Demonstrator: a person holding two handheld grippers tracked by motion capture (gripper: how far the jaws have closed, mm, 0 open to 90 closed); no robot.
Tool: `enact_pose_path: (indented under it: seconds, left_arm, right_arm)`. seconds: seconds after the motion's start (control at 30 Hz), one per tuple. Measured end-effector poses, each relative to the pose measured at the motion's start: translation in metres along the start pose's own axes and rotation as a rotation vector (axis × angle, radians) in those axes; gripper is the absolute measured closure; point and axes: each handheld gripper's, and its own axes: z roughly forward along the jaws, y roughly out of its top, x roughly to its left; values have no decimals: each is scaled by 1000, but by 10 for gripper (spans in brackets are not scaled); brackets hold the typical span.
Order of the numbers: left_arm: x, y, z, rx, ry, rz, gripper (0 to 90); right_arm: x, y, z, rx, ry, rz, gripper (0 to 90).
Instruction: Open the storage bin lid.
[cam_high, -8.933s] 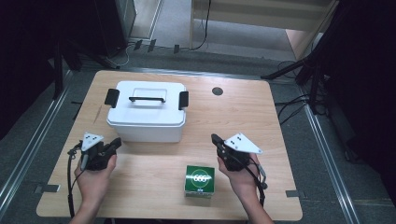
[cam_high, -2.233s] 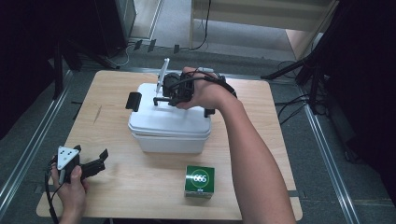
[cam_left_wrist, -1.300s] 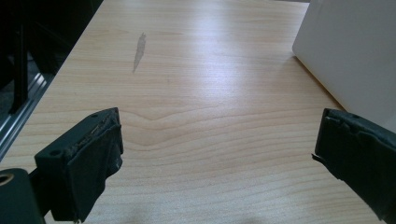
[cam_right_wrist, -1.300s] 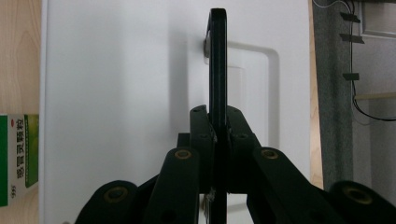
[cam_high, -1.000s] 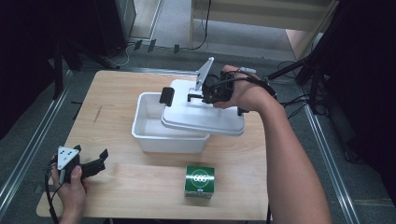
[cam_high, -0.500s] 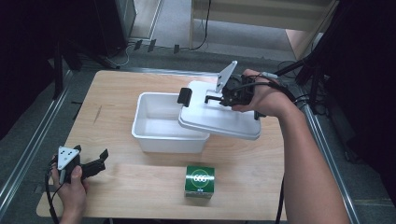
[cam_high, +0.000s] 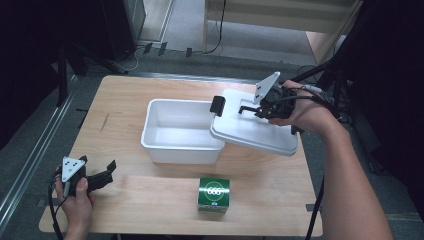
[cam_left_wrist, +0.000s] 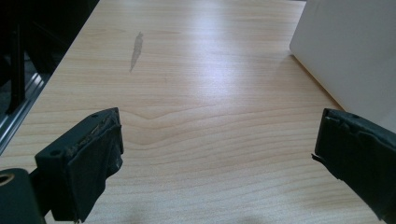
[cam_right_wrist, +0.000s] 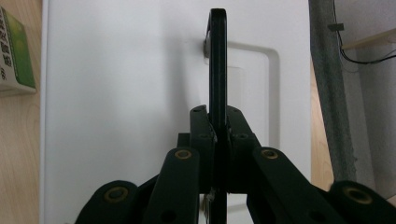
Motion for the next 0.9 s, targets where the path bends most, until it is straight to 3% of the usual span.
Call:
enact_pose_path:
  seconds: [0.43, 0.9]
  left_arm:
    - [0, 0, 0, 2, 3, -4, 17]
    - [0, 0, 0, 5, 5, -6, 17]
  right_arm:
    - [3, -41, -4, 27, -21, 45, 846]
    - [10, -62, 10, 44, -12, 70, 846]
